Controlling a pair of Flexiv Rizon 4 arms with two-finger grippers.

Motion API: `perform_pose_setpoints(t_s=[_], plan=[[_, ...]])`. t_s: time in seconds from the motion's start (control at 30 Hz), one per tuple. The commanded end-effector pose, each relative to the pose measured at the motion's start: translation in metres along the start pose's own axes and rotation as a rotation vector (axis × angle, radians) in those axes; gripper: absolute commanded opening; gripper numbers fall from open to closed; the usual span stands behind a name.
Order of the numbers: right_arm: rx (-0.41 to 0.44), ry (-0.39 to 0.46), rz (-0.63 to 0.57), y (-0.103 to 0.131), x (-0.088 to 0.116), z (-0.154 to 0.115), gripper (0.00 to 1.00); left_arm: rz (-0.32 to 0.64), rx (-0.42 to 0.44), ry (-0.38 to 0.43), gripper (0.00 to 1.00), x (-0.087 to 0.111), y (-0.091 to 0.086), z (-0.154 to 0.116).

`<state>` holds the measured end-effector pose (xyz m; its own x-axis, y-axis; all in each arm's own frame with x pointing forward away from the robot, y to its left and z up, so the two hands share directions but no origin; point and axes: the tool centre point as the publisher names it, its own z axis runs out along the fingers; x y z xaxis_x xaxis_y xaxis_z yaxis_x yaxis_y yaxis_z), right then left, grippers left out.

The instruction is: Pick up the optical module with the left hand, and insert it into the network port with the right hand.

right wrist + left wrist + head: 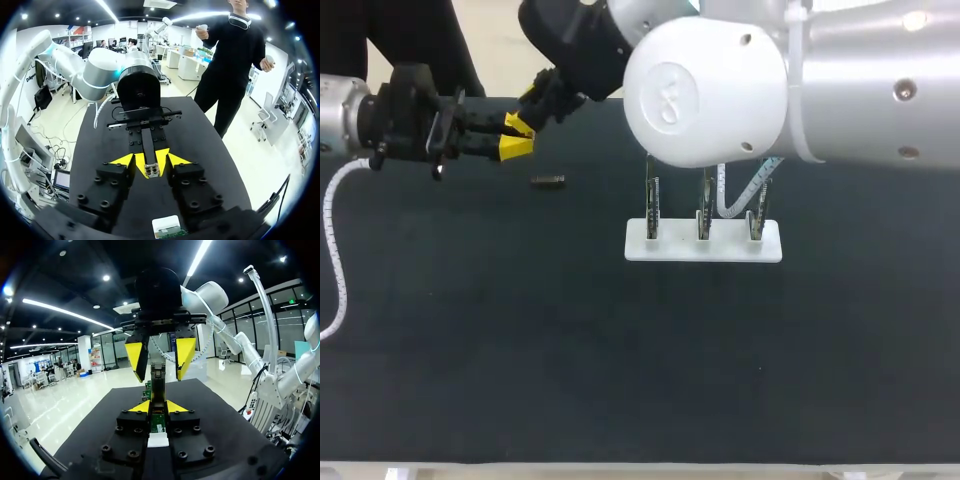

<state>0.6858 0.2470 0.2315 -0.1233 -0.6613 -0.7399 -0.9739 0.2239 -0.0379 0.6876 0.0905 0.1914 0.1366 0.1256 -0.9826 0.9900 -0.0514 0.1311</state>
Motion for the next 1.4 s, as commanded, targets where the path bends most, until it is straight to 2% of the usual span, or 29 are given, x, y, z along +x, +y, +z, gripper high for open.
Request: perform_pose_setpoints(t_s=[0.03,0.07,0.2,0.33,0.93,0.97,1.0,1.4], plan=[[0.003,-0.001,-0.010,-0.0015,0.0008,-0.0002,0.30,0.002,-0.002,-0.001,0.00,0.0006,-0.0004,-0.0002],[0.002,-0.001,-0.013,-0.0021,0.0009,-0.0001,0.27,0.002,-0.002,-0.001,0.00,0.0006,-0.0004,-0.0002],[0.003,0.000,-0.015,-0.0030,0.0005,-0.0003,0.23,0.002,-0.002,-0.001,0.00,0.0006,-0.0004,-0.0002],[0.001,0.002,-0.013,-0.0033,-0.0005,-0.0011,0.00,0.002,-0.002,-0.001,0.00,0.0006,-0.0004,-0.0002],[0.008,0.006,-0.011,0.0000,0.0000,-0.0017,0.00,0.002,-0.002,-0.001,0.00,0.0006,-0.0004,-0.0002],[0.008,0.007,-0.011,0.0005,0.0004,-0.0020,0.00,0.002,-0.002,-0.001,0.25,0.0006,-0.0004,-0.0002],[0.009,0.007,-0.011,0.0008,0.0005,-0.0020,0.00,0.002,-0.002,-0.001,1.00,0.0006,-0.0004,-0.0002],[0.013,0.007,-0.014,0.0028,0.0017,-0.0013,0.00,0.002,-0.002,-0.001,1.00,0.0006,-0.0004,-0.0002]])
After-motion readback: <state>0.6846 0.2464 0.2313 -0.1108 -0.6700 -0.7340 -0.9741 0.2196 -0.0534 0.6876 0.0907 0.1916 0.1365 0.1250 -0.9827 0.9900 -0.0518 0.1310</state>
